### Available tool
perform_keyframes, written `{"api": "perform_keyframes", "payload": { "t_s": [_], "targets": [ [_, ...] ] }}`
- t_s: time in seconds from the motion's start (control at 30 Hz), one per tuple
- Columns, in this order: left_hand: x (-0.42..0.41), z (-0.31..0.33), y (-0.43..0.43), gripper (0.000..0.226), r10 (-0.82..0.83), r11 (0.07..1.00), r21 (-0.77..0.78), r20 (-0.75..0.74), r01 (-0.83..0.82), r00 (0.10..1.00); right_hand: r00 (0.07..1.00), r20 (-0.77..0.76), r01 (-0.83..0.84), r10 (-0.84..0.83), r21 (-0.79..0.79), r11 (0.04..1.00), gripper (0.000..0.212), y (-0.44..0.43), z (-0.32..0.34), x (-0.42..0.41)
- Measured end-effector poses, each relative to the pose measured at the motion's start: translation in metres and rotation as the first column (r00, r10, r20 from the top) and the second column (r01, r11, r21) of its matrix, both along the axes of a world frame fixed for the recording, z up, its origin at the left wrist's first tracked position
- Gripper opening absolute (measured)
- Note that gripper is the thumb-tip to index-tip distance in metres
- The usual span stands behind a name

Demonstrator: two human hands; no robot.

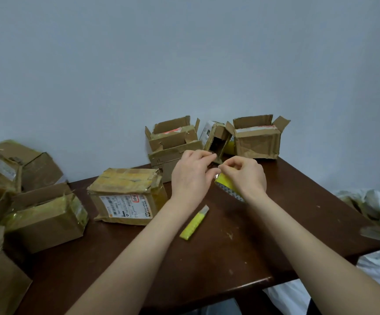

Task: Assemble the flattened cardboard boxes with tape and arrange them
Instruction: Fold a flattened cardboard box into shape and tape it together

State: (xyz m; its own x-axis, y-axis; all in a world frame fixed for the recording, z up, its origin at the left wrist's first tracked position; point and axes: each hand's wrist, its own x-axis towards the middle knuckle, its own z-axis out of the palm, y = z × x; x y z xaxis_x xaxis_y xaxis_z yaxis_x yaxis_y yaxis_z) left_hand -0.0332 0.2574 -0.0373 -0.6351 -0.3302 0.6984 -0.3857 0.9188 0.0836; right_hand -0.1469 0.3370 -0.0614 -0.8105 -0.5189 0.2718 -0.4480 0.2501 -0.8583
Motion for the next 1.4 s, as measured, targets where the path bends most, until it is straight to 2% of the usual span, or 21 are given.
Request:
{"api": "perform_keyframes", "payload": {
  "t_s": [0.1, 0.17, 0.23, 0.33, 0.43, 0.47, 0.5, 0.57, 0.67, 0.73, 0.77, 0.83, 0.9, 1.0, 1.03, 1.07, 1.17, 1.23, 1.3, 1.33, 1.4],
  "targets": [
    [-0.015, 0.004, -0.008, 0.033, 0.017, 0.984, 0.172, 0.162, -0.045, 0.987, 0.997, -0.056, -0.046, 0.045, -0.028, 0.999, 0.014, 0.006, 0.000, -0.003],
    [-0.018, 0.003, -0.009, 0.023, -0.028, 0.936, 0.351, 0.101, -0.009, 0.995, 0.990, -0.104, -0.098, 0.094, -0.028, 0.995, 0.016, 0.009, -0.001, -0.007],
    [-0.021, 0.002, -0.007, 0.015, -0.047, 0.885, 0.464, 0.012, 0.036, 0.999, 0.983, -0.135, -0.127, 0.124, -0.017, 0.992, 0.017, 0.010, -0.003, -0.010],
    [-0.027, -0.001, -0.005, 0.013, -0.020, 0.858, 0.512, -0.041, 0.038, 0.999, 0.987, -0.096, -0.128, 0.126, -0.013, 0.992, 0.004, 0.011, -0.004, -0.014],
    [-0.031, -0.003, -0.010, 0.014, 0.040, 0.823, 0.567, -0.097, 0.023, 0.994, 0.977, 0.101, -0.182, 0.189, -0.079, 0.980, 0.058, 0.017, -0.003, -0.019],
    [-0.032, -0.003, -0.012, 0.015, 0.043, 0.813, 0.582, -0.110, 0.029, 0.993, 0.966, 0.119, -0.221, 0.229, -0.076, 0.972, 0.065, 0.019, -0.003, -0.021],
    [-0.032, -0.003, -0.014, 0.015, 0.032, 0.809, 0.587, -0.109, 0.039, 0.993, 0.959, 0.099, -0.263, 0.267, -0.049, 0.963, 0.061, 0.020, -0.004, -0.023],
    [-0.032, -0.003, -0.015, 0.016, -0.004, 0.839, 0.543, -0.076, 0.045, 0.997, 0.953, 0.032, -0.302, 0.302, -0.019, 0.953, 0.038, 0.022, -0.008, -0.025],
    [-0.029, -0.005, -0.015, 0.025, -0.002, 0.957, 0.288, 0.098, -0.026, 0.995, 0.965, -0.075, -0.252, 0.250, -0.018, 0.968, 0.018, 0.020, -0.007, -0.027],
    [-0.026, -0.004, -0.016, 0.036, 0.093, 0.984, 0.126, 0.226, -0.124, 0.970, 0.952, -0.217, -0.192, 0.215, 0.123, 0.974, 0.018, 0.018, -0.006, -0.028],
    [-0.023, -0.003, -0.017, 0.039, 0.146, 0.979, 0.099, 0.269, -0.178, 0.952, 0.937, -0.293, -0.132, 0.188, 0.203, 0.970, 0.020, 0.019, -0.005, -0.029],
    [-0.014, -0.005, -0.017, 0.048, 0.221, 0.957, 0.100, 0.350, -0.271, 0.910, 0.901, -0.415, 0.013, 0.126, 0.315, 0.949, 0.024, 0.024, -0.009, -0.034],
    [0.001, -0.012, -0.016, 0.054, 0.242, 0.930, 0.119, 0.513, -0.348, 0.823, 0.862, -0.493, 0.120, 0.119, 0.427, 0.896, 0.027, 0.029, -0.016, -0.040],
    [0.025, -0.027, -0.009, 0.047, 0.172, 0.859, 0.187, 0.771, -0.477, 0.613, 0.873, -0.464, 0.139, 0.150, 0.532, 0.835, 0.026, 0.032, -0.031, -0.044],
    [0.029, -0.033, -0.006, 0.044, 0.138, 0.834, 0.224, 0.800, -0.504, 0.584, 0.886, -0.443, 0.125, 0.140, 0.519, 0.845, 0.026, 0.032, -0.032, -0.043],
    [0.028, -0.038, -0.004, 0.043, 0.113, 0.819, 0.267, 0.793, -0.509, 0.598, 0.888, -0.440, 0.114, 0.135, 0.496, 0.861, 0.028, 0.030, -0.033, -0.042],
    [0.003, -0.051, 0.005, 0.043, 0.061, 0.777, 0.434, 0.669, -0.457, 0.741, 0.880, -0.464, 0.109, 0.099, 0.400, 0.910, 0.029, 0.027, -0.027, -0.039],
    [-0.025, -0.056, 0.014, 0.050, 0.034, 0.707, 0.587, 0.530, -0.395, 0.847, 0.903, -0.426, 0.100, 0.059, 0.343, 0.934, 0.027, 0.027, -0.021, -0.040],
    [-0.046, -0.056, 0.025, 0.054, -0.005, 0.619, 0.715, 0.417, -0.324, 0.909, 0.920, -0.392, 0.096, 0.024, 0.284, 0.954, 0.028, 0.028, -0.016, -0.042],
    [-0.052, -0.054, 0.030, 0.051, -0.033, 0.631, 0.718, 0.405, -0.295, 0.914, 0.923, -0.384, 0.099, 0.005, 0.252, 0.963, 0.028, 0.029, -0.013, -0.042],
    [-0.051, -0.044, 0.029, 0.040, -0.045, 0.760, 0.602, 0.423, -0.243, 0.905, 0.928, -0.372, 0.104, -0.030, 0.182, 0.978, 0.028, 0.026, -0.005, -0.039]
  ]
}}
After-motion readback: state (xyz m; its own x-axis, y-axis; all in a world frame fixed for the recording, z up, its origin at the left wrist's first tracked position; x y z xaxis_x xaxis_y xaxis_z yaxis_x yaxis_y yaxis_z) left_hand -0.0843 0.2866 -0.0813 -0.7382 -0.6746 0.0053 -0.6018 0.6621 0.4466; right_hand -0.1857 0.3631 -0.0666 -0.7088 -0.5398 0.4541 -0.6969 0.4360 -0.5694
